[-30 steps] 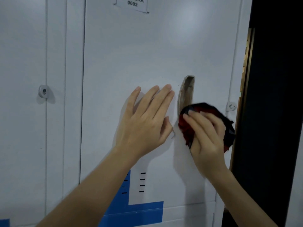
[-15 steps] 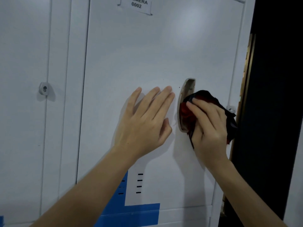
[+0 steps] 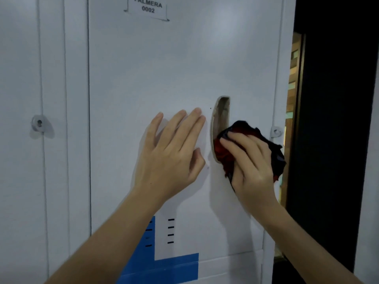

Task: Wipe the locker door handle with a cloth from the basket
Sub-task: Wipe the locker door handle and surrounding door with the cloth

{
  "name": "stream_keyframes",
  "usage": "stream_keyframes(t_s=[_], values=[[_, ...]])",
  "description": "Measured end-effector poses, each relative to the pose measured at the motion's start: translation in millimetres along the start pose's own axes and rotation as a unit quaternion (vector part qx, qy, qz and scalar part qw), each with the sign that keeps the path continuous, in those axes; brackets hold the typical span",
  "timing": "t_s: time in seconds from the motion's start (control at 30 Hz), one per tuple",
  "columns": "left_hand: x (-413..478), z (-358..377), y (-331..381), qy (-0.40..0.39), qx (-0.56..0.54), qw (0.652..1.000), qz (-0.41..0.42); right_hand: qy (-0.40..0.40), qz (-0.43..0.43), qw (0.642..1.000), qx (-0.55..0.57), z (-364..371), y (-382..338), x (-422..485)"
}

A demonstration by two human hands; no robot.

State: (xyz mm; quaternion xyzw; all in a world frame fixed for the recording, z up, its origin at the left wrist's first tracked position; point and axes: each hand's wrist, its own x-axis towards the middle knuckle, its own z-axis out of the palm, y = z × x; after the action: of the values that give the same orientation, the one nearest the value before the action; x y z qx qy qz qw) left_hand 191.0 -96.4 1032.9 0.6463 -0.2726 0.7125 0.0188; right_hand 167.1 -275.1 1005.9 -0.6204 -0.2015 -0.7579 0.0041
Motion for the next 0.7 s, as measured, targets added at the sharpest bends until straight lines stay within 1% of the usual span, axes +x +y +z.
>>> stream_keyframes(t_s=[0.1,0.27,0.33,0.43,0.5,0.53,0.63,0.7], values=[[-0.1,0.0,0.0,-0.001,0.003,1.000,0.002,-0.005,-0.015,1.000,-0.017,-4.7,-2.1,-10.9],[-0.7,0.9,0.0,0.001,0.006,1.000,0.002,0.048,0.054,0.997,-0.003,11.9,-3.9,23.0],[-0.3,0.5,0.1,0.001,0.006,1.000,0.002,0.040,0.052,0.998,0.002,9.2,-6.6,13.0],[-0.1,0.2,0.2,0.001,0.004,1.000,0.003,0.012,0.011,1.000,-0.011,-0.9,-6.9,-12.7],[-0.1,0.0,0.0,-0.001,0.004,1.000,0.002,0.002,-0.014,1.000,-0.022,-2.2,-2.3,-9.6],[0.3,-0.1,-0.1,-0.001,0.004,1.000,0.001,0.003,-0.014,1.000,-0.022,0.3,1.0,-1.4],[-0.2,0.4,0.2,-0.001,0.007,1.000,0.000,0.013,0.027,1.000,-0.006,8.1,4.8,26.8],[-0.1,0.4,0.2,0.001,0.009,1.000,0.002,0.009,0.034,0.999,-0.006,8.5,3.1,26.7]])
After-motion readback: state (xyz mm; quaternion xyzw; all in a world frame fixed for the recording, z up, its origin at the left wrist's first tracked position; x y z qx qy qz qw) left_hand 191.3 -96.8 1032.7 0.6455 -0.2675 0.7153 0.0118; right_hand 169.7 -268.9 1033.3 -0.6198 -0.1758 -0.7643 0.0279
